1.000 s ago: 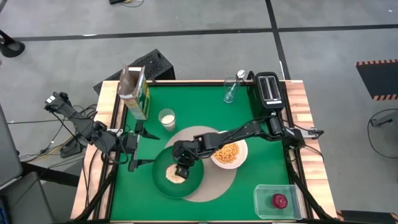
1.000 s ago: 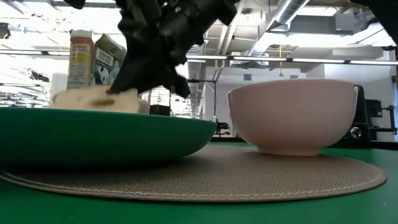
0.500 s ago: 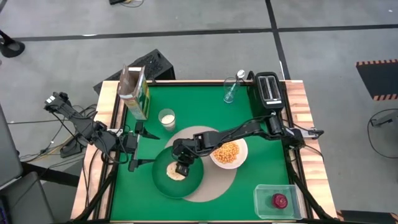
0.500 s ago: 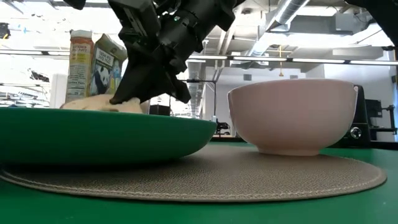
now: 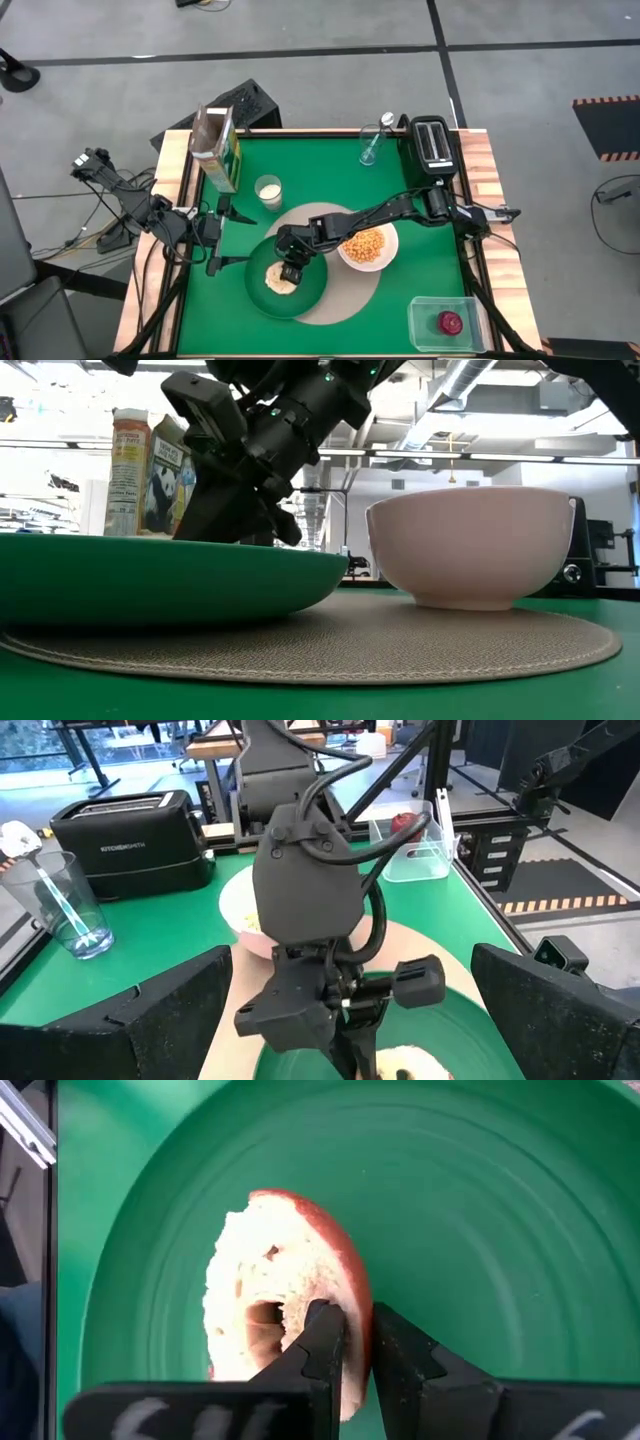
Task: Arrange a breakfast setting
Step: Put the bagel on top of the green plate, then put the apple on the placemat
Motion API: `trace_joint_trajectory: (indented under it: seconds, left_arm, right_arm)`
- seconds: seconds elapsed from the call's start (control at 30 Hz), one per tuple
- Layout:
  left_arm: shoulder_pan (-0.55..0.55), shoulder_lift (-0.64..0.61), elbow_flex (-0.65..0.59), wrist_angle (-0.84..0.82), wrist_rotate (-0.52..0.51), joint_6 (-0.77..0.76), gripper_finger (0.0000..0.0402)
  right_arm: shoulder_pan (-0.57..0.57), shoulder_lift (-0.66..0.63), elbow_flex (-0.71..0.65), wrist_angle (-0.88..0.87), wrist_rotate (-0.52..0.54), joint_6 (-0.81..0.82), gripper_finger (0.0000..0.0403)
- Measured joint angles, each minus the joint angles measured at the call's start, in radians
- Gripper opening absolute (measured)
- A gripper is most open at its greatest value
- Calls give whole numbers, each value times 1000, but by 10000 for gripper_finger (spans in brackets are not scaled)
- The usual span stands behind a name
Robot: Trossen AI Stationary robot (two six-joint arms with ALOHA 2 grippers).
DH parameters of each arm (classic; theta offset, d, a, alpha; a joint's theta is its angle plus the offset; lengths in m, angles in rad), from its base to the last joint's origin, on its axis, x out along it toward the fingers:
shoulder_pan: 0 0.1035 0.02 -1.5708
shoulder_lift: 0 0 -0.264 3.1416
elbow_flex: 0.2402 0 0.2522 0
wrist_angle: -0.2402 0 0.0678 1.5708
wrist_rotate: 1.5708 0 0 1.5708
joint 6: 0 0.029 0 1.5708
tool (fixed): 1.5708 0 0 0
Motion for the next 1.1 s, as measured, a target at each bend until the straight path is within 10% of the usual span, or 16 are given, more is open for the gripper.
trace_joint_trajectory:
  seconds: [0.67,1.1]
  left_arm:
    - [0,0,0,1,2,1,399]
    - [0,0,0,2,8,-13,399]
  right_arm:
    - [0,2,-2,17,1,-11,176]
    - [49,-122,-1,-22,32,-84,172]
